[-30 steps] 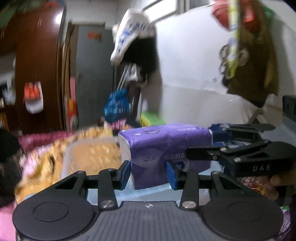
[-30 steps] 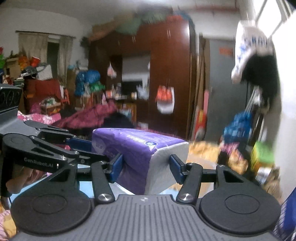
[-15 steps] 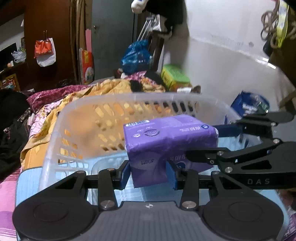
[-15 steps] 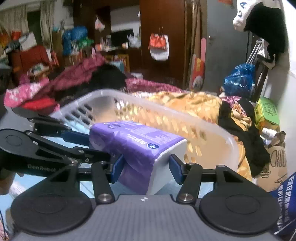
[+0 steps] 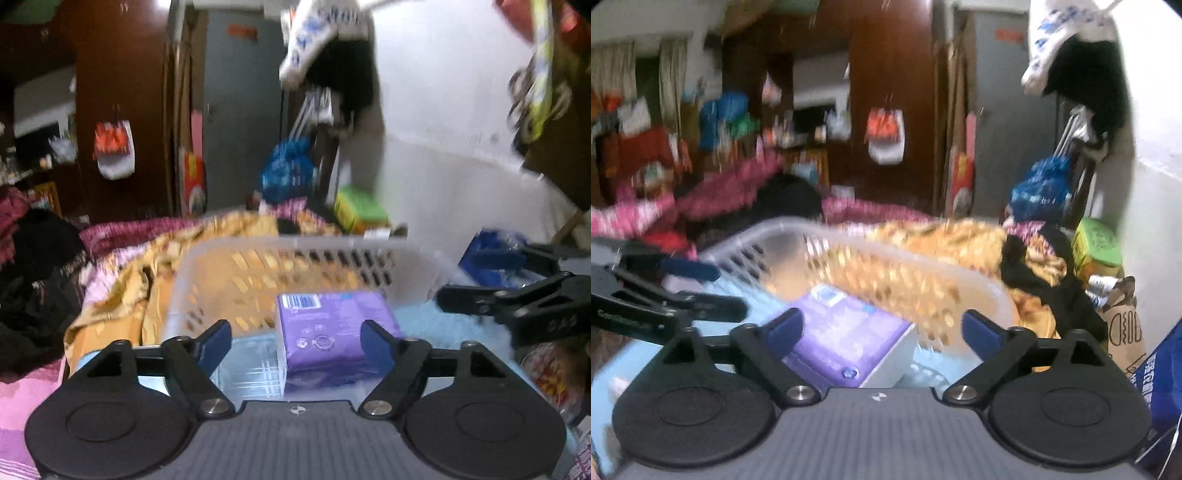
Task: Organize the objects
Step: 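Reach the right tool to the white plush toy and grasp it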
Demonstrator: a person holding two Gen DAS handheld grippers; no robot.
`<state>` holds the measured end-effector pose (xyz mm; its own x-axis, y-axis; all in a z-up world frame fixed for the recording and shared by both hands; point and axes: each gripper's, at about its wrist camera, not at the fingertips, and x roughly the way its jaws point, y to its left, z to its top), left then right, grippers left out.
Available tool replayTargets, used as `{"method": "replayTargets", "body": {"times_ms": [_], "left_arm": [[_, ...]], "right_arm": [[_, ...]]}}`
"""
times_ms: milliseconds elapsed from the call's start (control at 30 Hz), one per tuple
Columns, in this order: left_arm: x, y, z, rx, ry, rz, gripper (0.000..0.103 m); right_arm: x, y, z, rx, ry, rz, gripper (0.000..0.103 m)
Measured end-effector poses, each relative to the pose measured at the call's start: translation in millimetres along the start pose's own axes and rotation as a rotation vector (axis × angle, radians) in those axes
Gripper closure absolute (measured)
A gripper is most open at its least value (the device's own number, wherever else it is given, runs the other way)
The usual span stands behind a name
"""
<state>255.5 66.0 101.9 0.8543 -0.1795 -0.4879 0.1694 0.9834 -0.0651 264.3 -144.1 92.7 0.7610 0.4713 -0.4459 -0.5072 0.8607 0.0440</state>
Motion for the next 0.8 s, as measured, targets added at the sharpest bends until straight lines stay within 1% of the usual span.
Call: {"method": "replayTargets", "body": {"times_ms": [33, 100, 167, 233, 267, 367, 433, 500, 567, 667, 767, 800], "left_arm": [[-15, 0, -6, -0.001, -0.037, -0.002, 0.019], [-50, -2, -23, -0.014, -0.099, 0.019, 0.018], [-76, -6, -41, -0.018, -0.135, 0.032, 0.017], [-102, -11, -61, 0.01, -0.176, 0.043, 0.017], [-114, -14, -73, 0.022, -0.195, 0.059, 0.017], [-138, -22, -104, 0.031, -0.248, 0.084, 0.017], [-147, -23, -124, 0.015, -0.276, 0.085, 0.017], [-150, -23, -140, -0.014, -0.292, 0.076, 0.017], [-151, -24, -154, -0.025, -0.308, 0.085, 0.017], [-153, -23, -174, -0.033, -0.312, 0.123, 0.017], [-149, -16, -188, -0.056, -0.294, 0.124, 0.017], [-147, -13, -191, -0.057, -0.286, 0.123, 0.017]], "right_arm": [[-16, -1, -5, 0.022, -0.05, 0.006, 0.0], [-43, 1, -16, 0.061, -0.126, 0.016, 0.0], [-70, 4, -35, 0.104, -0.193, 0.042, 0.0], [-86, 11, -49, 0.103, -0.227, 0.086, 0.0], [-98, 16, -64, 0.094, -0.25, 0.11, 0.0], [-118, 29, -93, 0.072, -0.276, 0.118, 0.0], [-128, 37, -115, 0.093, -0.302, 0.155, 0.0], [-132, 45, -134, 0.116, -0.309, 0.196, 0.0], [-128, 58, -145, 0.098, -0.305, 0.221, 0.0], [-109, 73, -145, 0.068, -0.266, 0.238, 0.0], [-94, 80, -145, 0.057, -0.242, 0.241, 0.0], [-92, 83, -150, 0.052, -0.231, 0.245, 0.0]]}}
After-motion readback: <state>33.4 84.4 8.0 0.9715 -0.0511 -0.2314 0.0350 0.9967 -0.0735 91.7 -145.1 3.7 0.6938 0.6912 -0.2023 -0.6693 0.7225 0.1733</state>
